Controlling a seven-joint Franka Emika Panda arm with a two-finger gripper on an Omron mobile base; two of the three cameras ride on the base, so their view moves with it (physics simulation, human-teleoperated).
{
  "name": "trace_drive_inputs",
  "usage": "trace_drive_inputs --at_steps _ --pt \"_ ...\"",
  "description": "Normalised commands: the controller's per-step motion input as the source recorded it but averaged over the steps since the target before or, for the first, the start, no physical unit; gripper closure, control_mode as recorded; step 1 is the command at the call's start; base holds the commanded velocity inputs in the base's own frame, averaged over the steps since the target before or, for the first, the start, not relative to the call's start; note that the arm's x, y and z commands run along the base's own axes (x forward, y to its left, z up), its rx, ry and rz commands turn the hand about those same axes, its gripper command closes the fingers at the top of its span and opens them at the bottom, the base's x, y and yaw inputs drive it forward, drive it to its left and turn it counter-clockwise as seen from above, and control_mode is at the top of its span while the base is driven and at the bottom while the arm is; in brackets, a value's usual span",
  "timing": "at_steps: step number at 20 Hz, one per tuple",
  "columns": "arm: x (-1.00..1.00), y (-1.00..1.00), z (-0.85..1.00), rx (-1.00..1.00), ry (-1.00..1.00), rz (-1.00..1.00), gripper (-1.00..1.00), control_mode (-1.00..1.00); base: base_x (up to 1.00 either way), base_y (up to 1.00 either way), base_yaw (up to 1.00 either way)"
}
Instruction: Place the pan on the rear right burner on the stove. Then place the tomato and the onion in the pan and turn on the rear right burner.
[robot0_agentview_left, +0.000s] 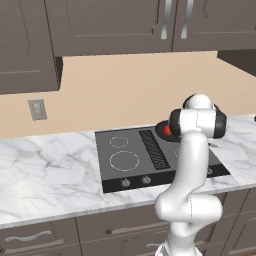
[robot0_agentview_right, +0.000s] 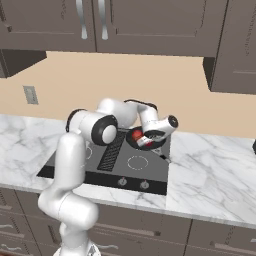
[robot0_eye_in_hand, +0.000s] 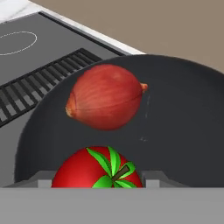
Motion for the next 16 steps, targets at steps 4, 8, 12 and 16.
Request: trace_drive_inputs --at_steps 4,8,12,16 --pt "0.12 0.0 -0.18 0.0 0.0 0.07 1.0 -1.0 0.0 0.0 0.0" --pt "0.12 0.01 -0.16 0.0 0.0 0.07 1.0 -1.0 0.0 0.0 0.0" --pt "0.1 0.01 -0.13 0.0 0.0 0.07 1.0 -1.0 0.0 0.0 0.0" --pt "0.11 0.02 -0.13 0.0 0.0 0.07 1.0 -1.0 0.0 0.0 0.0"
